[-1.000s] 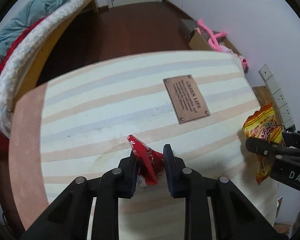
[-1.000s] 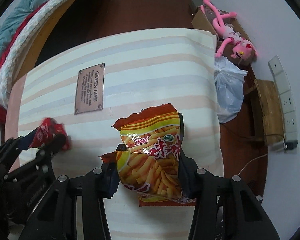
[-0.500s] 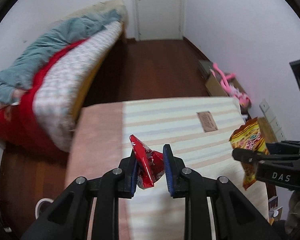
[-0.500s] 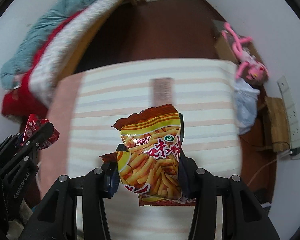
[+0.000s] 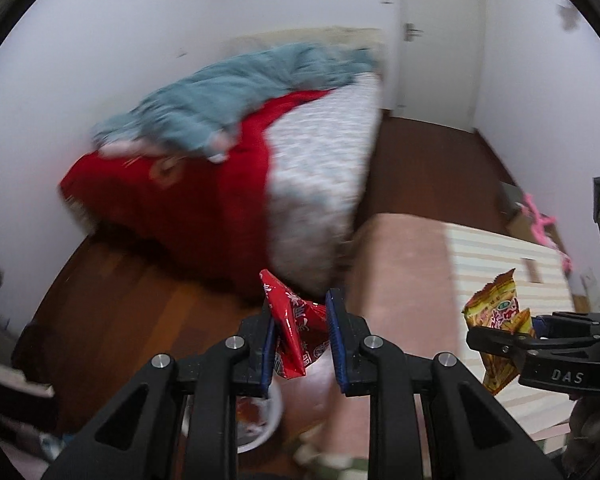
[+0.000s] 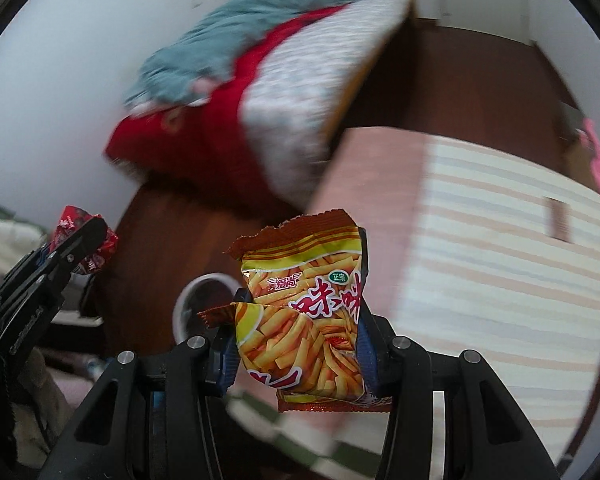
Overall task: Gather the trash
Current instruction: 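Carry the red wrapper and fries bag over the bin and open both tools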
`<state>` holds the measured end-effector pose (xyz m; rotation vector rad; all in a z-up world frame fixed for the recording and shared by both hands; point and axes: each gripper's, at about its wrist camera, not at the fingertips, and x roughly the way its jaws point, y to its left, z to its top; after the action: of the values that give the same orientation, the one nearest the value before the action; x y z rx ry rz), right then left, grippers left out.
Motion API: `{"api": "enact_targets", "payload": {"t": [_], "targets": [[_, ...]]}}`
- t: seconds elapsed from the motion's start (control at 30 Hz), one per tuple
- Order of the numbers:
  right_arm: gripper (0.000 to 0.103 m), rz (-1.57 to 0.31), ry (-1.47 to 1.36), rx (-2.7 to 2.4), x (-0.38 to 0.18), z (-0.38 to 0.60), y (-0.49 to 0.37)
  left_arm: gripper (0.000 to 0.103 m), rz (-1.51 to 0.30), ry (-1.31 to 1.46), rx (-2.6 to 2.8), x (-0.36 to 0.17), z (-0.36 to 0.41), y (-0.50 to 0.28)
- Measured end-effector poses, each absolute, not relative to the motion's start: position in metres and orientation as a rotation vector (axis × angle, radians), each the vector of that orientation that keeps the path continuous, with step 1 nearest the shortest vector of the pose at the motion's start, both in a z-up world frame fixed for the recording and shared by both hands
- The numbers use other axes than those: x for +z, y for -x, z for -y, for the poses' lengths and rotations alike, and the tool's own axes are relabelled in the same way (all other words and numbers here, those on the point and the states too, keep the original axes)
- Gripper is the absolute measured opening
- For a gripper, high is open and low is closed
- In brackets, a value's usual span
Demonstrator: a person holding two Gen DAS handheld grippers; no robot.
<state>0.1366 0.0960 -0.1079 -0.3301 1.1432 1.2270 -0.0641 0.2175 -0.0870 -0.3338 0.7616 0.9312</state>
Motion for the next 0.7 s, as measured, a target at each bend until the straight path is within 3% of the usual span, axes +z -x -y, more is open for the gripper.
{"api": "enact_targets", "payload": {"t": [0.2,0.5,0.7], "targets": [[0.050,-1.216,0.411,1.338,-0.145,-0.175,-0.042,0.020,-0.802,0.470,1.024,-0.127,-0.271,0.141],[0.050,-1.402,0.569,1.298,-0.269,-0.279,0.029,0.020,-0.888,0.957,0.965,-0.273,-0.366,0.216],[0.050,-1.532,0.686,1.237,-0.359,-0.324,0.052,0.022,-0.923,1.197,0.894,-0.359,-0.407,0.227]]}}
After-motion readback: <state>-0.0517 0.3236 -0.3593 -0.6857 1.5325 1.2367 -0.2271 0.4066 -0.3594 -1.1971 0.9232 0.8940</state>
